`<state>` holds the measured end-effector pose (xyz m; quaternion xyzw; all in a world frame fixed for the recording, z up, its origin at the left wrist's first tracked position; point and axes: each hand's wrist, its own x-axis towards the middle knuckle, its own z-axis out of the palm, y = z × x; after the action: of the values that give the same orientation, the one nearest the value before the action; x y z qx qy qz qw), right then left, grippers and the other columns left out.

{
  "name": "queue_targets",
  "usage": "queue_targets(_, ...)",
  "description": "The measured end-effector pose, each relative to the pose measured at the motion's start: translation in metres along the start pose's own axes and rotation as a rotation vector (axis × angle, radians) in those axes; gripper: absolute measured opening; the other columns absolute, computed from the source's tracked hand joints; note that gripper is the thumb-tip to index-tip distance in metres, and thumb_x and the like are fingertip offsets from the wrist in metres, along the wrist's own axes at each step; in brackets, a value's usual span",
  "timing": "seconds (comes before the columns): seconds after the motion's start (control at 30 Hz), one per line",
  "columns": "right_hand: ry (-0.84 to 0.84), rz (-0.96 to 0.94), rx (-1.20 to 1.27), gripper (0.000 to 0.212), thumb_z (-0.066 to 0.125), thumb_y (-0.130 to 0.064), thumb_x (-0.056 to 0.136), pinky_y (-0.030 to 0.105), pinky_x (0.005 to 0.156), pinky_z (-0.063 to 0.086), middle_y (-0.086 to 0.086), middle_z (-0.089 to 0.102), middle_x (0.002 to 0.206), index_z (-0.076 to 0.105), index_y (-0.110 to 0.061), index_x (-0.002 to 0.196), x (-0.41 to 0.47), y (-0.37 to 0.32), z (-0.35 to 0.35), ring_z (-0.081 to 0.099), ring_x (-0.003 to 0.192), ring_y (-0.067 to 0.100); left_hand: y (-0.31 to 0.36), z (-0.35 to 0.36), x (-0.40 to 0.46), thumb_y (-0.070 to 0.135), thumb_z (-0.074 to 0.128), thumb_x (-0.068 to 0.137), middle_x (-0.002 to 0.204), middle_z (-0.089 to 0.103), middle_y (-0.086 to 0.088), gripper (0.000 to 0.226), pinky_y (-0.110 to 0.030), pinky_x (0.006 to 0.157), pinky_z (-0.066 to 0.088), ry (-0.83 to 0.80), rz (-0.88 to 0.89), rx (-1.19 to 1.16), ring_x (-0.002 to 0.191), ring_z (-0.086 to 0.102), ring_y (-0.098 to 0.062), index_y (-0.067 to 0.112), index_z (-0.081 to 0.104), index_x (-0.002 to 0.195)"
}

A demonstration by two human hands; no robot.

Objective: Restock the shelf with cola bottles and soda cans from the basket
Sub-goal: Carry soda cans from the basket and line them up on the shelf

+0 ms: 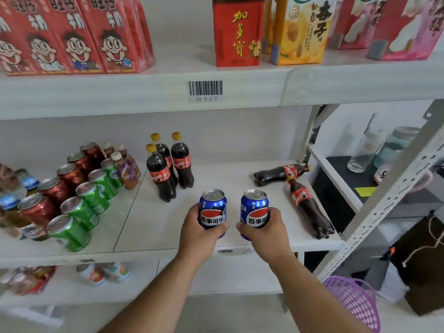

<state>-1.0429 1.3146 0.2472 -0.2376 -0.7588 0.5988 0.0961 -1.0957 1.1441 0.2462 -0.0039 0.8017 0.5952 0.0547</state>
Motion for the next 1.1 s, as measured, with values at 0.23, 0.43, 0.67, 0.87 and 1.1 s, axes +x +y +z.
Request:
queue_targets(0.23,-0.006,0.026,-0.043,0.064,0.094,-0.024,0.074,0.017,0.068,0.05,-0.015,0.066,0.1,0.05,-0.023,0.12,0.051,0.005,0.021,0.066,0.087,-0.001,-0.012,0.013,0.055,0.016,0.092,0.076,0.114,0.071,0.014,0.066,-0.016,0.077,0.051,0.004,-0.013,0.003,0.1,0.068,0.0,0.032,0.057,0.129)
queue_targets(0.43,0.049,0.018,-0.075,0.066,0.094,-0.027,0.074,0.024,0.077,0.053,-0.017,0.065,0.102,0.047,-0.024,0.12,0.087,0.017,0.042,0.064,0.089,-0.003,-0.035,0.019,0.098,0.011,0.093,0.074,0.111,0.07,0.013,0.067,-0.009,0.066,0.05,0.003,-0.004,-0.001,0.095,0.069,0.0,0.03,0.054,0.125)
queue_targets(0.67,0.067,-0.003,-0.071,0.066,0.093,-0.027,0.075,0.033,0.086,0.059,-0.014,0.066,0.107,0.047,-0.027,0.122,0.128,0.036,0.068,0.067,0.095,0.004,-0.057,0.035,0.144,0.005,0.094,0.071,0.113,0.071,0.011,0.069,-0.022,0.081,0.057,-0.008,0.026,0.004,0.1,0.07,-0.004,0.031,0.055,0.121)
queue_targets(0.87,0.09,-0.004,-0.023,0.064,0.092,-0.019,0.074,0.024,0.077,0.051,-0.015,0.066,0.104,0.046,-0.028,0.119,0.16,0.049,0.08,0.064,0.092,-0.002,-0.075,0.049,0.179,0.006,0.095,0.065,0.109,0.075,0.003,0.068,-0.036,0.087,0.064,0.0,0.072,0.04,0.097,0.075,-0.012,0.023,0.059,0.119)
queue_targets(1.1,0.11,-0.009,-0.031,0.064,0.091,-0.019,0.072,0.02,0.075,0.048,-0.019,0.063,0.102,0.045,-0.03,0.116,0.171,0.058,0.086,0.063,0.089,-0.003,-0.084,0.058,0.188,0.002,0.097,0.066,0.111,0.069,0.008,0.071,-0.01,0.075,0.054,0.004,0.138,0.024,0.097,0.069,0.0,0.021,0.052,0.119)
